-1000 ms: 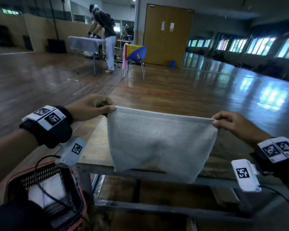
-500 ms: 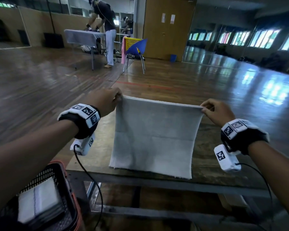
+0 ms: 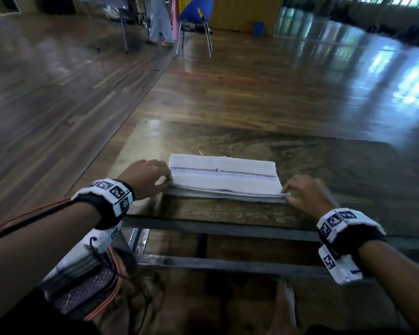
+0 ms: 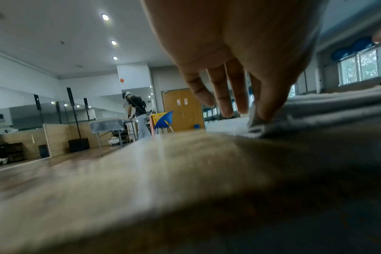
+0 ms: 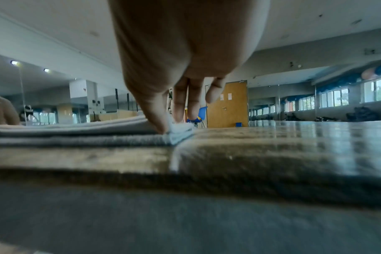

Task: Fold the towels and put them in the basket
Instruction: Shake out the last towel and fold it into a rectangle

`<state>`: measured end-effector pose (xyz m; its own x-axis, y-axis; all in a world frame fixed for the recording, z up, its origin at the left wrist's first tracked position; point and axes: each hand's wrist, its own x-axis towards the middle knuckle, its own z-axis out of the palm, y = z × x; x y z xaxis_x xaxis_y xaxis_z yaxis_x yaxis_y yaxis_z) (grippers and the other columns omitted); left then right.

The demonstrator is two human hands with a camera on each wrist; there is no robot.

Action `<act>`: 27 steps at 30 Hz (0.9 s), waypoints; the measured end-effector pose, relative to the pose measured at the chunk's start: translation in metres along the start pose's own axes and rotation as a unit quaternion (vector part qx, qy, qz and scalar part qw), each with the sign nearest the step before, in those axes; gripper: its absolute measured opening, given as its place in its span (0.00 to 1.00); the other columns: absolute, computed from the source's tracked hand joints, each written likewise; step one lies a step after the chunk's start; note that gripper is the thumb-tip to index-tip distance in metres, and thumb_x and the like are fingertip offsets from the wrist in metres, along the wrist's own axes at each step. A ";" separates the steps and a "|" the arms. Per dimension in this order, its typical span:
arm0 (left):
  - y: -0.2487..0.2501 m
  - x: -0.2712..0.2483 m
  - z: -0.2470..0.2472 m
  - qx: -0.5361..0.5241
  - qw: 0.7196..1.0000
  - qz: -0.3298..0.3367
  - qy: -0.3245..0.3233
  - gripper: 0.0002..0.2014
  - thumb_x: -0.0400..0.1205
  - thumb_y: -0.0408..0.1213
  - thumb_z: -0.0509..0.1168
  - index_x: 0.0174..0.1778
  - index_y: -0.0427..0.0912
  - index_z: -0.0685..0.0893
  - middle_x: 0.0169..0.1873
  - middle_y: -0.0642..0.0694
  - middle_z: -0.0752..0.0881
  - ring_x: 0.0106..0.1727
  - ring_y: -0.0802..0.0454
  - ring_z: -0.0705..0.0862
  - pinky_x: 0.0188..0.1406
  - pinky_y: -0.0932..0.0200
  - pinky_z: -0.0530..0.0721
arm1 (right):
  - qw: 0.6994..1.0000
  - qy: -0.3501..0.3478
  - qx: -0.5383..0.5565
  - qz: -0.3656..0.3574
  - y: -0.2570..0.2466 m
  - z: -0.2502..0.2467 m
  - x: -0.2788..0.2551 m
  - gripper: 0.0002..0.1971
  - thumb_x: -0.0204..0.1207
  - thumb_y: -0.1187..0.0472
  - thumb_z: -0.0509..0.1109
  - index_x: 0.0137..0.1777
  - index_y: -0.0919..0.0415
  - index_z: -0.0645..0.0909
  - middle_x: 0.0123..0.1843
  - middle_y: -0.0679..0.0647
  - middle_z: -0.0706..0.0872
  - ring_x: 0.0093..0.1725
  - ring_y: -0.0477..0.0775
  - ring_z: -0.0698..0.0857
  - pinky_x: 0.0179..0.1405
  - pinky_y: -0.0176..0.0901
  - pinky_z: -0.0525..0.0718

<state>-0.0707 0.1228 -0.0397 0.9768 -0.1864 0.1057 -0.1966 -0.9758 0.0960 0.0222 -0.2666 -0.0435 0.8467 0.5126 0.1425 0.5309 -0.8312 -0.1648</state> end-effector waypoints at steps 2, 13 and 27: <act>0.000 -0.010 0.018 -0.035 0.999 -0.025 -0.021 0.06 0.77 0.42 0.67 0.48 0.50 0.86 0.51 0.51 0.87 0.49 0.48 0.84 0.45 0.57 0.78 | 0.997 -0.060 -0.038 -0.001 0.006 0.013 -0.006 0.08 0.71 0.63 0.71 0.49 0.55 0.86 0.54 0.53 0.86 0.59 0.56 0.81 0.55 0.46 0.73; -0.004 -0.007 0.003 -0.018 0.982 0.000 0.189 0.03 0.77 0.38 0.69 0.43 0.46 0.88 0.43 0.49 0.91 0.43 0.48 0.87 0.46 0.51 0.79 | 0.969 0.246 0.012 -0.016 0.011 0.005 0.004 0.08 0.67 0.67 0.74 0.46 0.57 0.86 0.46 0.54 0.90 0.48 0.58 0.86 0.49 0.51 0.75; 0.000 -0.018 0.020 -0.022 0.998 -0.004 0.057 0.06 0.78 0.39 0.67 0.48 0.49 0.88 0.51 0.52 0.88 0.54 0.49 0.84 0.50 0.51 0.76 | 0.998 0.006 -0.055 0.003 0.018 0.020 -0.001 0.09 0.73 0.57 0.73 0.52 0.49 0.85 0.55 0.47 0.87 0.59 0.51 0.81 0.59 0.53 0.70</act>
<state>-0.0864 0.1235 -0.0610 0.9628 -0.1627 0.2158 -0.1953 -0.9708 0.1396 0.0318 -0.2775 -0.0664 0.8486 0.5065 0.1528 0.5191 -0.8528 -0.0565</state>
